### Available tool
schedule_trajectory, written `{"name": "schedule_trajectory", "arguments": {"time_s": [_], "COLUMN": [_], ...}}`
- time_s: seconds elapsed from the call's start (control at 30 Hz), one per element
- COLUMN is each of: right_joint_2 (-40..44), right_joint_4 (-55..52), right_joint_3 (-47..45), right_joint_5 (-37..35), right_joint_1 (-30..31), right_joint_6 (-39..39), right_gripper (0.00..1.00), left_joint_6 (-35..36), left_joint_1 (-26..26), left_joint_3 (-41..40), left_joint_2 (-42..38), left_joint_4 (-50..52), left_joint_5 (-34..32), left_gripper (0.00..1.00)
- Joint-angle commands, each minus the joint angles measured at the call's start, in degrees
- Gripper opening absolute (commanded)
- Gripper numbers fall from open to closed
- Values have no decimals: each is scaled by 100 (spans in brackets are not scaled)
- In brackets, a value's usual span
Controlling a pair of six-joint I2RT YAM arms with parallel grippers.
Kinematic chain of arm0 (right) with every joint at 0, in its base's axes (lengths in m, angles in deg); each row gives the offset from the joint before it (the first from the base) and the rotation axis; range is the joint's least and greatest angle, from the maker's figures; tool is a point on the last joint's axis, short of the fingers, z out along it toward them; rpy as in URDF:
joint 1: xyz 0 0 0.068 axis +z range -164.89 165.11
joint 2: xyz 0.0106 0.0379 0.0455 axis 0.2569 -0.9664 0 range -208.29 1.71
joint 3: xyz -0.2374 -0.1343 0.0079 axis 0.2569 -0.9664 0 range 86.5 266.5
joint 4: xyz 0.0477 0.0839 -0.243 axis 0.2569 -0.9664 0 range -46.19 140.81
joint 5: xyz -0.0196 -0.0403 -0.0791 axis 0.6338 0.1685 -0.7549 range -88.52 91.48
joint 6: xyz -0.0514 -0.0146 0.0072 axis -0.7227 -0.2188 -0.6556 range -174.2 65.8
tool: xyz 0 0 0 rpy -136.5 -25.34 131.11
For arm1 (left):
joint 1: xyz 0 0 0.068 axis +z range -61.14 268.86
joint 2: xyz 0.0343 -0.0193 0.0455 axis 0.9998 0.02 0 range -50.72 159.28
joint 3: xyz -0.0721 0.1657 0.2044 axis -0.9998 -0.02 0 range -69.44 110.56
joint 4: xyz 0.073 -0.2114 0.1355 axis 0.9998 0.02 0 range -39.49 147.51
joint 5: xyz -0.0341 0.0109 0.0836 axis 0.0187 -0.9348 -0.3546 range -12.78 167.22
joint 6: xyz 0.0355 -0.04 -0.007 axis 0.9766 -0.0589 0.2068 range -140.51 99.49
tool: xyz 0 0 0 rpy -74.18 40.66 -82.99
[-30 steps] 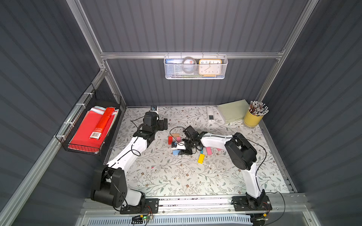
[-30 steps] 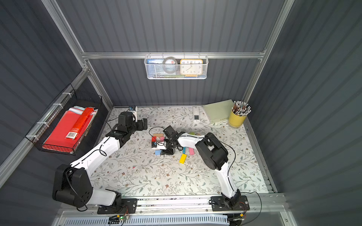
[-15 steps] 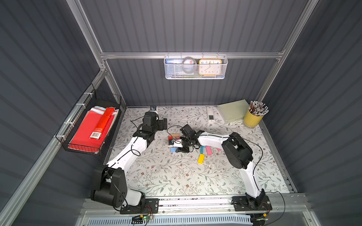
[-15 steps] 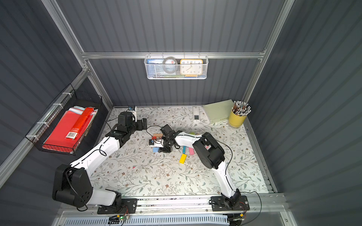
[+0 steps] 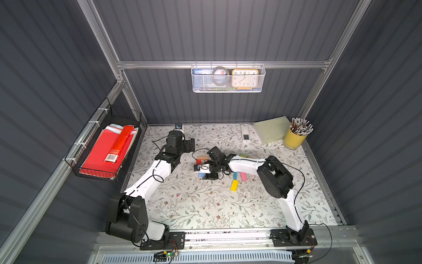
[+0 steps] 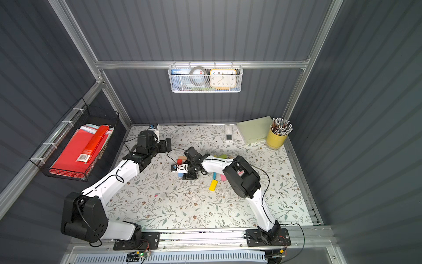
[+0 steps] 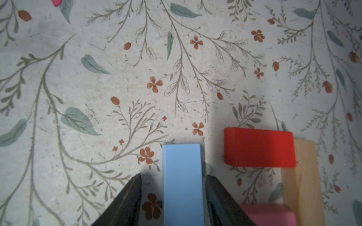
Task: Assemble the number 8 with building blocks
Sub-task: Assemble the building block at the center of the board.
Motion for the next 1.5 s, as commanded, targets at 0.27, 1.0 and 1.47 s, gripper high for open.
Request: {"name": "schedule_trajectory", "arguments": {"time_s": [0.27, 1.0, 1.47], "right_joint_2": [142, 39, 963], "right_joint_4": [433, 763, 1444], "right_joint_3": [-112, -145, -698], "right_joint_5": [-514, -805, -54], "right_joint_1": [25, 25, 35], "right_joint_6": [-171, -550, -327], "right_gripper": [55, 51, 52], "left_joint_6": [-62, -64, -64], "left_joint_1": [60, 72, 90], "left_joint_3": [-74, -47, -52], "left_joint_2": [-205, -127, -119], "left_joint_4": [-57, -57, -57], "left_joint_5": [-14, 57, 95], "left_gripper": [99, 100, 99]}}
